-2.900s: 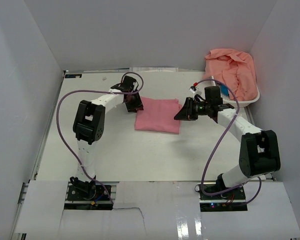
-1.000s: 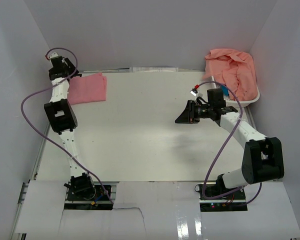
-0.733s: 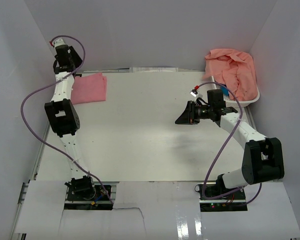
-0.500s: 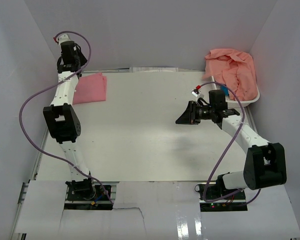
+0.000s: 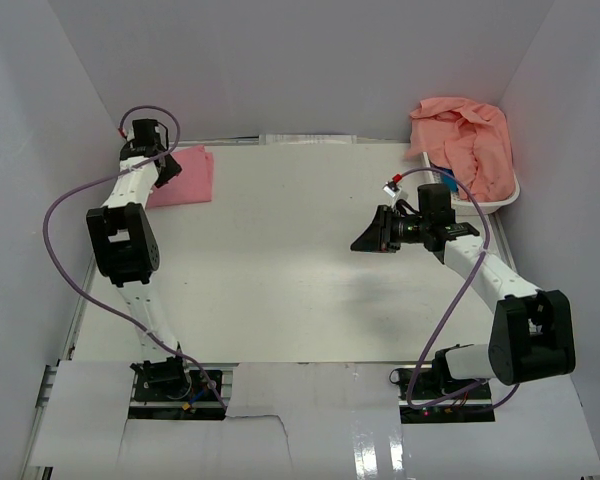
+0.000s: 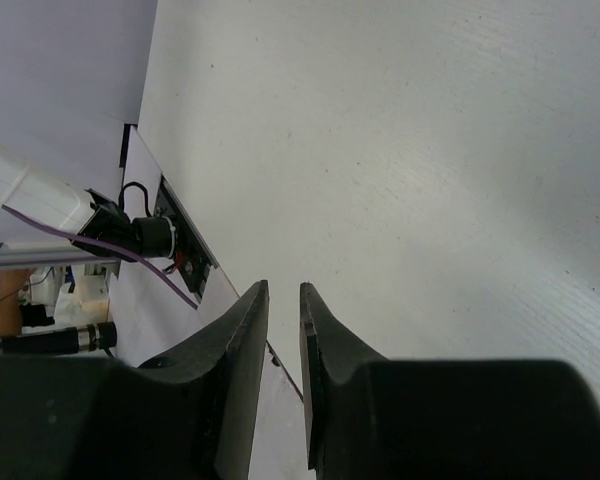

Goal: Fold and stack the t-shirts
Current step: Put the neatly folded tshirt into the corner of the board with the left arm

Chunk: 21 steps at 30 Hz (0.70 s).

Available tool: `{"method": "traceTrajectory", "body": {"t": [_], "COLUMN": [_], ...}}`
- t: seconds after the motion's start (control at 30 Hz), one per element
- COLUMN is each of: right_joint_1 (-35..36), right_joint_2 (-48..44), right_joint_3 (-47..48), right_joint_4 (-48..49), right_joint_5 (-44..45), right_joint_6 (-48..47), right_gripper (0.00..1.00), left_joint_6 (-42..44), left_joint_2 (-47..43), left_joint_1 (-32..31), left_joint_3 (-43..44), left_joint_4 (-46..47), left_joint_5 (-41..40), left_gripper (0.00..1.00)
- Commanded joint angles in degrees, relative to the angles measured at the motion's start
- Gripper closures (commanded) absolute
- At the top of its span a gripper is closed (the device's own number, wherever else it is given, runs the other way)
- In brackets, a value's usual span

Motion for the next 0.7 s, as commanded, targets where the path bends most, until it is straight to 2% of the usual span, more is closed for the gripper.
{"method": "traceTrajectory", "body": {"t": [0.0, 0.47, 0.67], "right_joint_1": [0.34, 0.52, 0.52], "right_joint_2": [-1.95, -3.01, -2.83], "right_joint_3": [-1.00, -2.76, -2.76], "right_joint_4": [1.89, 2.24, 2.59], "right_joint_5": [-0.90, -0.11, 0.06], "right_joint_6": [0.09, 0.18, 0.00], "right_gripper": [0.75, 0.74, 0.74], "left_joint_6": [-1.00, -3.99, -2.59], "left_joint_2": [0.57, 11.38, 16.74], "left_joint_1": [-0.17, 1.23, 1.41], "left_joint_3": [3.19, 8.73, 16.27], "left_joint_4": [-0.05, -0.23, -0.84], "left_joint_5": [1.91, 2.71, 2.45], "left_gripper": [0.53, 0.53, 0.53]}}
